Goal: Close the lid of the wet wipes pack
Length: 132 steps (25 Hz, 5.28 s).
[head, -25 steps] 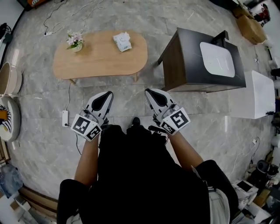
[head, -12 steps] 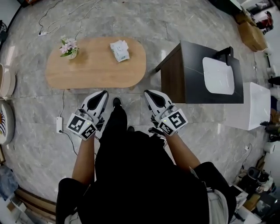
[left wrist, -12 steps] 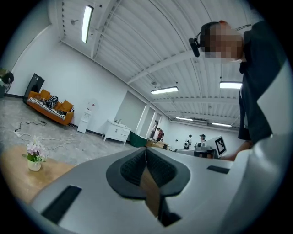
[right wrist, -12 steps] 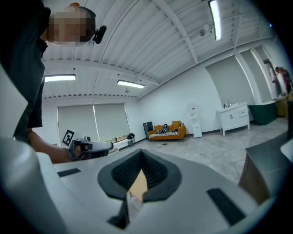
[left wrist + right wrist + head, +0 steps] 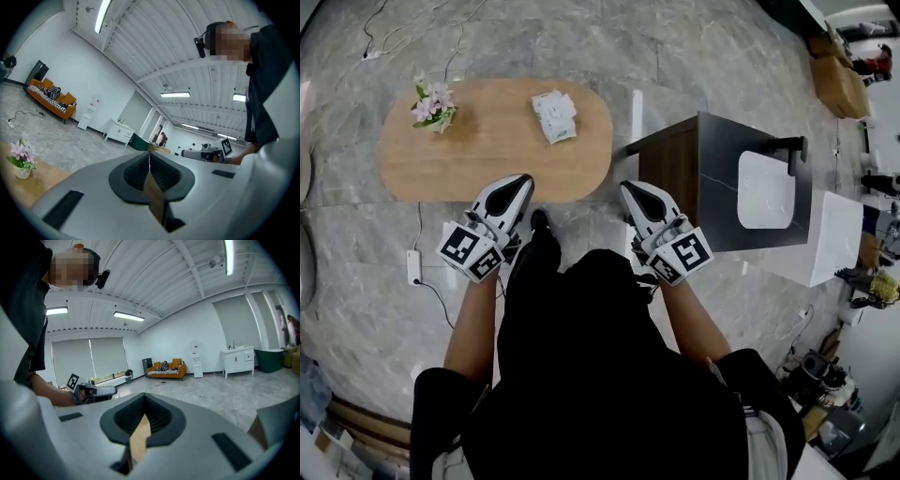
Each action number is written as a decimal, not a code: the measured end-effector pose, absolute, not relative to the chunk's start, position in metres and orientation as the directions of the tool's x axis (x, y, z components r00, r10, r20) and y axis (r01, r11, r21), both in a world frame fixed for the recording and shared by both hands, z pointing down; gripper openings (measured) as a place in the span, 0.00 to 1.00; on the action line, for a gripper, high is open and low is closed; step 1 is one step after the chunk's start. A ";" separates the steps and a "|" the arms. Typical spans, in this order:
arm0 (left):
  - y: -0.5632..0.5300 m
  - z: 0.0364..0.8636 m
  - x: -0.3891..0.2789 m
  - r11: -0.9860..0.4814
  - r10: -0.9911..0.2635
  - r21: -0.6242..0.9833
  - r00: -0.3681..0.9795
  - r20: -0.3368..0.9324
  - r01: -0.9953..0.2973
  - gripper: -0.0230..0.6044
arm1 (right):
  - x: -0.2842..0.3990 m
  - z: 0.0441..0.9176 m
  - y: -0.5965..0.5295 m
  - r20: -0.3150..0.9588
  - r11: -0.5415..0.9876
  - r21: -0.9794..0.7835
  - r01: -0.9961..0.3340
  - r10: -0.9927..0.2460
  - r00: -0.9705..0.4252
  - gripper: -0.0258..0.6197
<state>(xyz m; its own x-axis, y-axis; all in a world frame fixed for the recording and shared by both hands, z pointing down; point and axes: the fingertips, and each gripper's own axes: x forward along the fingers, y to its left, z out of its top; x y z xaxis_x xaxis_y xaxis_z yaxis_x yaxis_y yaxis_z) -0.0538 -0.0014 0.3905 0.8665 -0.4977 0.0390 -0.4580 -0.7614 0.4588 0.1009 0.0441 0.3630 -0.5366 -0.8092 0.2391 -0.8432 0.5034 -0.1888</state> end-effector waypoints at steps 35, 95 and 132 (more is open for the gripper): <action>-0.155 0.438 0.024 -0.542 -0.693 0.421 0.670 0.265 -0.727 0.06 | 0.181 0.475 -0.207 0.281 0.763 -0.402 -0.507 -0.424 -0.861 0.06; -0.184 0.735 -0.061 -0.449 -0.591 0.599 0.723 0.358 -0.663 0.06 | 0.101 0.819 -0.256 0.577 0.522 -0.574 -0.631 -0.289 -0.764 0.06; -0.165 0.741 -0.106 -0.382 -0.638 0.636 0.689 0.344 -0.671 0.06 | 0.062 0.870 -0.252 0.773 0.554 -0.390 -0.736 -0.237 -0.588 0.06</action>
<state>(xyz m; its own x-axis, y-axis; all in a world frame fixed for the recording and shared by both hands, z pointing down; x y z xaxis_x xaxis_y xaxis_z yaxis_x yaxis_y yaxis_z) -0.1064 -0.1647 0.7412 0.6891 -0.6378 0.3442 -0.6709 -0.3819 0.6356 0.0616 -0.2523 0.8704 -0.5880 -0.2370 0.7734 -0.7357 0.5541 -0.3895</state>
